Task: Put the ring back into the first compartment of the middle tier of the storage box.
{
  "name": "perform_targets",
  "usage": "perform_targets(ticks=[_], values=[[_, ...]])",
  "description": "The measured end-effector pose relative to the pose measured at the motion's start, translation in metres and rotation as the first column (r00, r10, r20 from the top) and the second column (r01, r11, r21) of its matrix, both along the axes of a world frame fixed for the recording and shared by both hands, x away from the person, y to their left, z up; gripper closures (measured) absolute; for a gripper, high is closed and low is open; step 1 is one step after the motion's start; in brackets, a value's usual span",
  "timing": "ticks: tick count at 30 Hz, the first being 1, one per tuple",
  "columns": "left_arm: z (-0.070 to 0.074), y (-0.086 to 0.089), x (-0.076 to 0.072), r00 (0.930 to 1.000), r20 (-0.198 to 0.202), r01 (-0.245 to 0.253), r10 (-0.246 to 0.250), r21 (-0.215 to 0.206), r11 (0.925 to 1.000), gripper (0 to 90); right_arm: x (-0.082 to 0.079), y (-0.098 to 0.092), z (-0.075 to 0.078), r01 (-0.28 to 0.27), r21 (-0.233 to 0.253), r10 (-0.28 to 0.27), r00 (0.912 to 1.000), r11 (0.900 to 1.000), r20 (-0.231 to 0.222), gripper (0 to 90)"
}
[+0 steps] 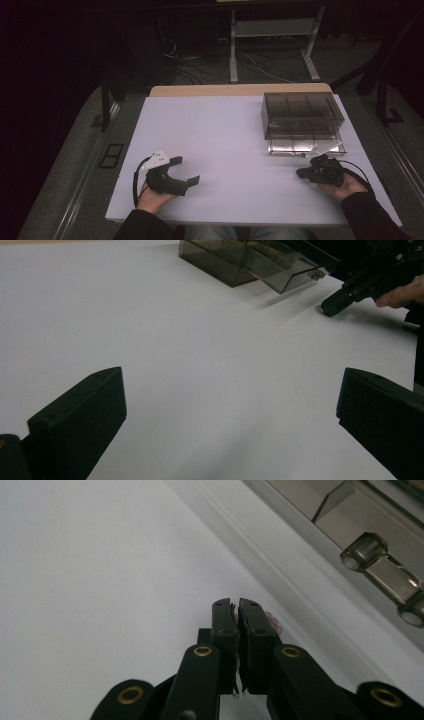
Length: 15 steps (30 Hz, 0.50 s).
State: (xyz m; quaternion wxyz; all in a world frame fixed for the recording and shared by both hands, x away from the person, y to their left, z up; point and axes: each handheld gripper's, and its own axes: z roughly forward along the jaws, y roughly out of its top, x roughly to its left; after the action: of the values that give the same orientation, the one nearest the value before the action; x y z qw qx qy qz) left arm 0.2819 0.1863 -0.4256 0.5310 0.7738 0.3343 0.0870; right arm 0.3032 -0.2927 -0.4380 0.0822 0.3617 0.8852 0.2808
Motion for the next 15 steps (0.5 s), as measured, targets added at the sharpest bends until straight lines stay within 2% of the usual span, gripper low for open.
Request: perform_targets(ticks=[15], values=[[-0.0001,0.0,0.0002,1.0,-0.001,-0.001,0.001,-0.001,1.0,0.0,-0.0006,-0.0033,0.0007,0.008,0.019,-0.008,0.9998,1.0,-0.016,85.4]])
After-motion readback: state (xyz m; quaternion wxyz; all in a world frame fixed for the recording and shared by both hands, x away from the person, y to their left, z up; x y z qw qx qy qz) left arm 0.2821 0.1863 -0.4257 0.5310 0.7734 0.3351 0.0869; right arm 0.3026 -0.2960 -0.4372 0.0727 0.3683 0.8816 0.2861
